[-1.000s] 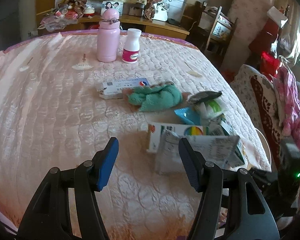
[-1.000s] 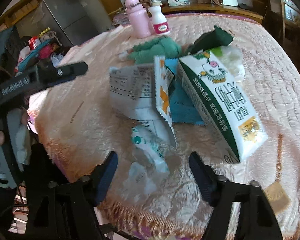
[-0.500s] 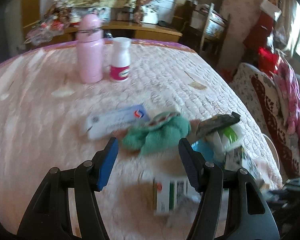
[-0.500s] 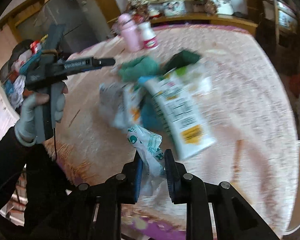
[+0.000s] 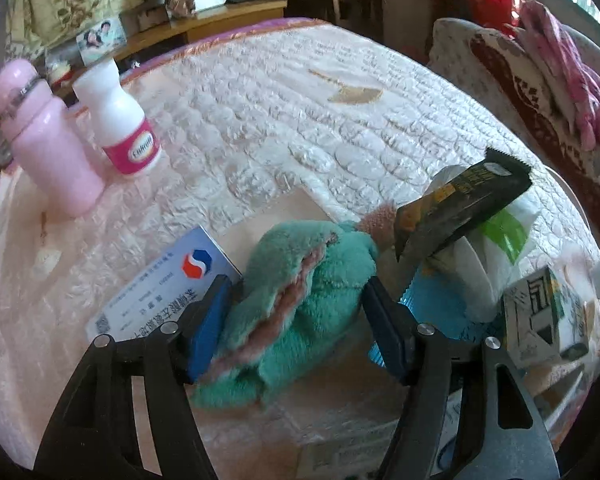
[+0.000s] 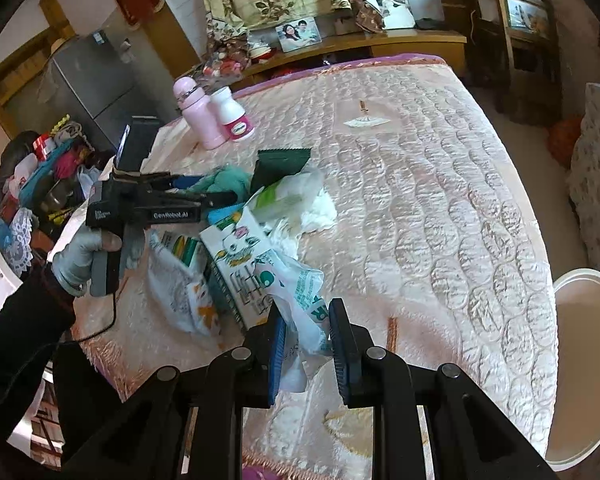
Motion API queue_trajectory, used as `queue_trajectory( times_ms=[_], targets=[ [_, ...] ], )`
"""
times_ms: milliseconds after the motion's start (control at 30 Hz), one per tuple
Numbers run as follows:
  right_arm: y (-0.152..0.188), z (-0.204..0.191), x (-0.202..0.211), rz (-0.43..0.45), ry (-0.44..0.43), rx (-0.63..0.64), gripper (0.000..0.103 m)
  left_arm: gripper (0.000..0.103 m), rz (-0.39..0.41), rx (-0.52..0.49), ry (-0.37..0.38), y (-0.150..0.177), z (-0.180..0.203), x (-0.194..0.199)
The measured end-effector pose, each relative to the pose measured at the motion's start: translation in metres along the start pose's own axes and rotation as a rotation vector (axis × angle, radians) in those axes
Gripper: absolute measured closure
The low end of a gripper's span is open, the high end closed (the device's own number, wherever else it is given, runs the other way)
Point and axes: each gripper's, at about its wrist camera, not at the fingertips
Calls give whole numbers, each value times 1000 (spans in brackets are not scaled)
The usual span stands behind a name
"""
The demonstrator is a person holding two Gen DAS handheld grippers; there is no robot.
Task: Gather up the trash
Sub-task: 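Grasp the clear plastic wrapper with the right tool while the left tool grasps the green towel, then carry both items over the white bucket and open both tools to drop them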
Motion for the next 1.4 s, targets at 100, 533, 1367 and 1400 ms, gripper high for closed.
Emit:
queue_trajectory(
  times_ms=[100,533,1367,1400],
  targets=[
    [-2,1,1,10,-4,-10,83,53,-17,29,21,3,2,-2],
    [-1,-6,19,67,11,7,83,61,113,191,-9,6,-7,92],
    [9,40,89,181,153,-36,83,61,208,119,62,-11,184,137],
    [10,44,94,188,162,-43,83,61,209,112,64,-13,191,135]
  ],
)
Point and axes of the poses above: each gripper's, at about its wrist camera, not at the fingertips, and x roughly against the way its jaws point, z to its right, y to its underside, and after that the axes turned 6 degrees about z, right-handed
